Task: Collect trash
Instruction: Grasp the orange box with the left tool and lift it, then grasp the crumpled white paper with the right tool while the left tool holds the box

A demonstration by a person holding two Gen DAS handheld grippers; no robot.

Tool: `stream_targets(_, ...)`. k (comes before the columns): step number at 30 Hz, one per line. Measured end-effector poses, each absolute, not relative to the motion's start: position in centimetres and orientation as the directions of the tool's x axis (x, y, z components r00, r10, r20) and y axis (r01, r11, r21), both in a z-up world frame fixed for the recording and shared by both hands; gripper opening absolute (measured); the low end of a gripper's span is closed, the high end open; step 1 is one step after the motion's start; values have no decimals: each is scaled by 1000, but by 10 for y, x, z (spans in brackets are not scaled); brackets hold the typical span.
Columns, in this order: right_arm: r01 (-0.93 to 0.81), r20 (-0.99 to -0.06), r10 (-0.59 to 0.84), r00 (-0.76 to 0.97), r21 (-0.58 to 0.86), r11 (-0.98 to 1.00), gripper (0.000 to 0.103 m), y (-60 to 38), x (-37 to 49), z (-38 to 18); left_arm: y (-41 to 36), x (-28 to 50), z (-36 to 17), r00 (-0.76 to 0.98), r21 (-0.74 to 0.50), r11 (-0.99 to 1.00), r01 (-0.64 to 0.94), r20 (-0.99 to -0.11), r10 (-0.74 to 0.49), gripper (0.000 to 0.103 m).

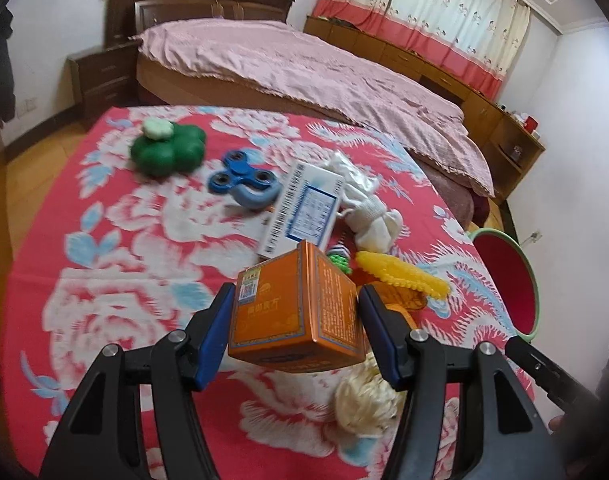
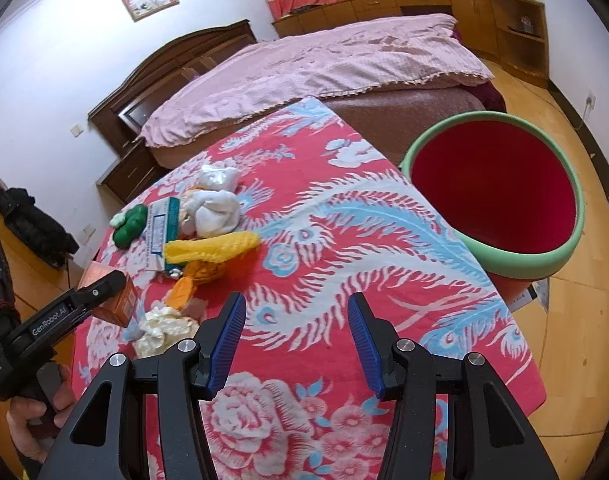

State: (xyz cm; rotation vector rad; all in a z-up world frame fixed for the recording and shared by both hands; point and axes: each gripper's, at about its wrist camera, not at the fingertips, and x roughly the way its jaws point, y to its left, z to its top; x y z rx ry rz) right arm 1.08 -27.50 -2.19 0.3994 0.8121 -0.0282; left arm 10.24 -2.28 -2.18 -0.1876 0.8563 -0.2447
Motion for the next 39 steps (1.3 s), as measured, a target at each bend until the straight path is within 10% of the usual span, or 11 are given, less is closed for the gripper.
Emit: stream_targets(39, -28, -771, 225, 595, 260, 965, 64, -163, 44, -52, 67, 50, -27, 688, -232, 972, -47, -713, -137, 62)
